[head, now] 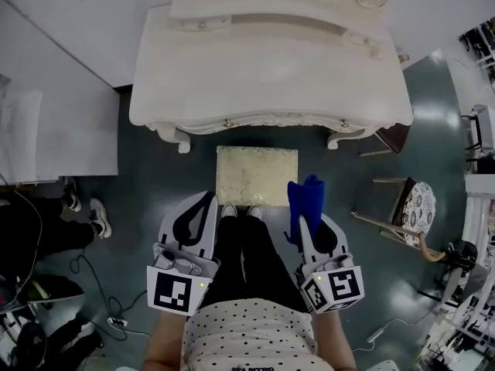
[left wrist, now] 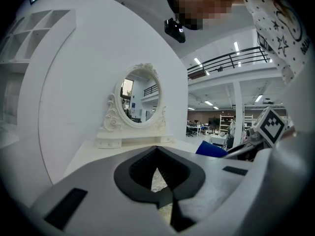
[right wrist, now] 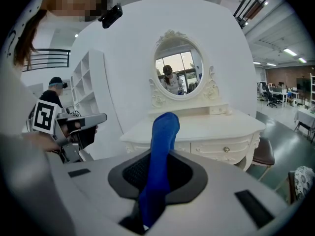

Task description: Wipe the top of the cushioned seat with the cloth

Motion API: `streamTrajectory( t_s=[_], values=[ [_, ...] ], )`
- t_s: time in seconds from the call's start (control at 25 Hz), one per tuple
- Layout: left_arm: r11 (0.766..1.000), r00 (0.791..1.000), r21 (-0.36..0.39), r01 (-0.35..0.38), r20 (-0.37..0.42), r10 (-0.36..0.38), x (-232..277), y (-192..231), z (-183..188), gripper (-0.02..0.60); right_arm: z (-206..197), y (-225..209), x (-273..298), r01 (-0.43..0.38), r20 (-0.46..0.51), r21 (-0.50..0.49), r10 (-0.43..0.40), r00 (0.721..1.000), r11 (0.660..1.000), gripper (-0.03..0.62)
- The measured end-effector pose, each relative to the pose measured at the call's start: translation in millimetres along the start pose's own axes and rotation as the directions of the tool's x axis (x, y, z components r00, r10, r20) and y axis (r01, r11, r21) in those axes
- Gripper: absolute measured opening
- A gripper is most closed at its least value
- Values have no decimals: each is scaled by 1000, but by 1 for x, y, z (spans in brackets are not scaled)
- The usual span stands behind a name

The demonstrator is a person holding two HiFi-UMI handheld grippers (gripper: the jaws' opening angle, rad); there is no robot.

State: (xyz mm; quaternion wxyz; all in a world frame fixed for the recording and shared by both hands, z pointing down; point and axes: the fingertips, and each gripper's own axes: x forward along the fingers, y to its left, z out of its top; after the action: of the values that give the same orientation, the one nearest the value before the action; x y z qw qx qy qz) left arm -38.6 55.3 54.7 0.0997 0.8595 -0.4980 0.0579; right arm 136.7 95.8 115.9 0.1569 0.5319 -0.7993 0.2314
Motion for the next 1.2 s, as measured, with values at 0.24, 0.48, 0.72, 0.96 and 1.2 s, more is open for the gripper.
streamTrajectory(
  t_s=[0.24,0.48,0.72,0.96,1.2],
  values=[
    [999,999,-32,0,-35,-1,31,3,-42,-2,-26,-42,42,71,-27,0,-71,997,997,69],
    [999,996,-33,19,-86,-22,58,1,-97,-2,-70,-68,86,119,-70,-4,-119,990,993,69],
    [992,996,-128,1,-90,-13,84,-3,-146,-2,-131,-96,134,165,-130,13,-162,978,986,69],
    [986,981,-165,8,-190,-40,94,-13,-210,-2,-171,-123,173,219,-159,23,-213,964,975,69],
    [986,957,-164,42,-276,-87,97,-20,-271,-2,-219,-142,207,245,-208,21,-235,949,969,69]
  ],
)
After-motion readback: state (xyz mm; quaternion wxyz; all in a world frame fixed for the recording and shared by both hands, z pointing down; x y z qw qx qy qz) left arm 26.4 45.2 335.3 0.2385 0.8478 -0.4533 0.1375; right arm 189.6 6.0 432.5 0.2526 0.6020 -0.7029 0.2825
